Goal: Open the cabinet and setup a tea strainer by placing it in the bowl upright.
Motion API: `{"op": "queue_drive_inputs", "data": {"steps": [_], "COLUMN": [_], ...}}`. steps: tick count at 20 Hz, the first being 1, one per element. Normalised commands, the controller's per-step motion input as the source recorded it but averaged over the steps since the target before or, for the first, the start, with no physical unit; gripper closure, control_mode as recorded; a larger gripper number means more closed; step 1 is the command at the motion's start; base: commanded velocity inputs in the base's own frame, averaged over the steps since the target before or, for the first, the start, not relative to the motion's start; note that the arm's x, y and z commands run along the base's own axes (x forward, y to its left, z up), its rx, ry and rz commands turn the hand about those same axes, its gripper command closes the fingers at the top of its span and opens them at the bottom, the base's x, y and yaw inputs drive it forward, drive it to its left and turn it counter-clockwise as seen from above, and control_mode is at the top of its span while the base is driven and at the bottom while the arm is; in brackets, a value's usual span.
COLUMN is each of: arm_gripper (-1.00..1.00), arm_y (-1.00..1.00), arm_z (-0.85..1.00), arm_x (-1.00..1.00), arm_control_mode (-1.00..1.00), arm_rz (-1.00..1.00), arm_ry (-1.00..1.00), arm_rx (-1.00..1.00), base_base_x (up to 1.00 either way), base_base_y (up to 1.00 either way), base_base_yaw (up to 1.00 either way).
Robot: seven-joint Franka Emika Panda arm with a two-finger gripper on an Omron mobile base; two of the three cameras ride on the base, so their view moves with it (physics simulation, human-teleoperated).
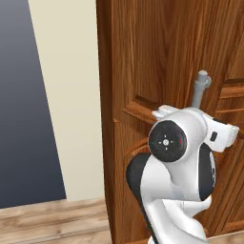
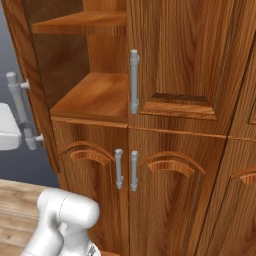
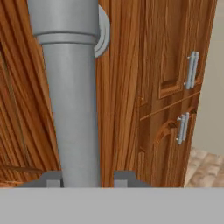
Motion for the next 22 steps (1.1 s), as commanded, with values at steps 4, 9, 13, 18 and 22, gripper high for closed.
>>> {"op": "queue_drive_inputs", "data": {"steps": [4, 9, 13, 18, 22], "arm_gripper": [1.0, -1.0, -1.0, -1.0, -1.0], "arm_y": [0.66, 0.46, 0.49, 0.07, -0.41], "arm_z": [-0.04, 0.0, 0.0, -0.01, 0.0], "arm_x": [-0.6, -0.06, 0.0, -0.2, -0.57], "arm_control_mode": [-1.0, -1.0, -1.0, -1.0, -1.0], "arm_rz": [-0.1, -0.03, 0.0, -0.03, 0.02], "arm_ry": [0.05, 0.0, 0.0, 0.03, 0.02], "arm_rx": [0.0, 0.0, 0.0, 0.0, 0.13], "base_base_x": [0.0, 0.0, 0.0, 0.0, 0.0], "base_base_y": [0.0, 0.0, 0.0, 0.0, 0.0], "base_base_yaw": [0.0, 0.0, 0.0, 0.0, 0.0]}}
